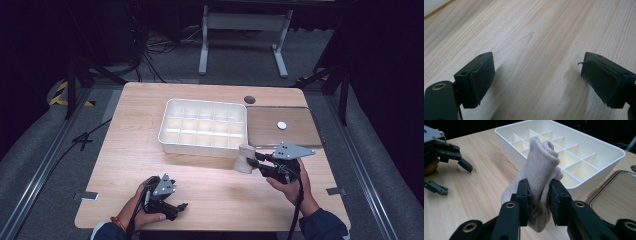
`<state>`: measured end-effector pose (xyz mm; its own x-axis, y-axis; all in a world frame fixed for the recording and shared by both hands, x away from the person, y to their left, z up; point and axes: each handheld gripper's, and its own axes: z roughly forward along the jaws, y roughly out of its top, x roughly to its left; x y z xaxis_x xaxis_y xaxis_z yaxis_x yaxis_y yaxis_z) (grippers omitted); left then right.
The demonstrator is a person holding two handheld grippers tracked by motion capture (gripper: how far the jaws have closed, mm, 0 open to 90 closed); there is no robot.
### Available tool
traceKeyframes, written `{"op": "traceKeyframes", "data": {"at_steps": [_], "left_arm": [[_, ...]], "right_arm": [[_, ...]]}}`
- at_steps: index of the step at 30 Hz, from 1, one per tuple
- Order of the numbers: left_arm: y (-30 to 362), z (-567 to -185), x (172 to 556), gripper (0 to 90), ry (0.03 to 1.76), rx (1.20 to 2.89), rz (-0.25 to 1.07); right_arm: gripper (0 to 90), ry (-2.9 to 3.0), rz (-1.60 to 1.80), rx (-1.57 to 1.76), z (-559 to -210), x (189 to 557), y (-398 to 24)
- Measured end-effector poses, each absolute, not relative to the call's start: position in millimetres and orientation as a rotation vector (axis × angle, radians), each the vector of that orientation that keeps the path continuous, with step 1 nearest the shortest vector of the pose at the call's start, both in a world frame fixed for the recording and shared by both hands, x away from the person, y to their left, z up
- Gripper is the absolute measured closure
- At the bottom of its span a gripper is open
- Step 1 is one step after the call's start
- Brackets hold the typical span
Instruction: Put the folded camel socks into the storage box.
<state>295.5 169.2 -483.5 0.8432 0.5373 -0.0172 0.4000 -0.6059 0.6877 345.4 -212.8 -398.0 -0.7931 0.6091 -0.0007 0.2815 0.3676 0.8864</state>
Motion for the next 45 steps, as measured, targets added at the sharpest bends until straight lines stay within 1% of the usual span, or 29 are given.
{"op": "traceKeyframes", "data": {"at_steps": [9, 15, 28, 45], "left_arm": [[169.0, -483.5, 295.5, 12.1, 0.681, 2.299, 0.248], [168.9, -483.4, 295.5, 12.1, 0.681, 2.300, 0.249], [168.6, -483.6, 296.0, 12.0, 0.678, 2.297, 0.246], [168.5, -483.6, 296.0, 11.9, 0.679, 2.298, 0.244]], "right_arm": [[71.7, 2.246, 1.434, 0.799, -381.1, 348.2, -221.8], [71.8, 2.230, 1.477, 0.788, -369.3, 359.8, -224.2], [71.7, 2.248, 1.402, 0.740, -358.3, 386.0, -209.9], [71.7, 2.261, 1.379, 0.731, -360.0, 402.6, -192.5]]}}
